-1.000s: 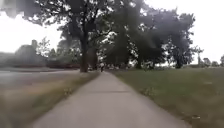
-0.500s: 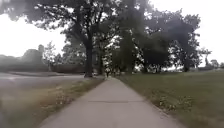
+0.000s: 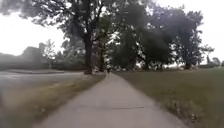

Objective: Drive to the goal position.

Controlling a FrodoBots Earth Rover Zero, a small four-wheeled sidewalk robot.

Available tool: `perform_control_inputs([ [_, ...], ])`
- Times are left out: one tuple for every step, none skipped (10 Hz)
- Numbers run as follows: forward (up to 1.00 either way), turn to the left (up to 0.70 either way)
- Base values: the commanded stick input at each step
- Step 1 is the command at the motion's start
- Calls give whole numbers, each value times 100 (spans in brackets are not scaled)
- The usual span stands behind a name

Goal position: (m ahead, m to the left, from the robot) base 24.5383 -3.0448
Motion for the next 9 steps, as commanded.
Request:
perform_control_inputs([
  [100, 0],
  [100, 0],
  [100, 0],
  [100, 0],
  [100, 6],
  [100, 15],
  [100, 17],
  [100, 0],
  [100, 0],
])
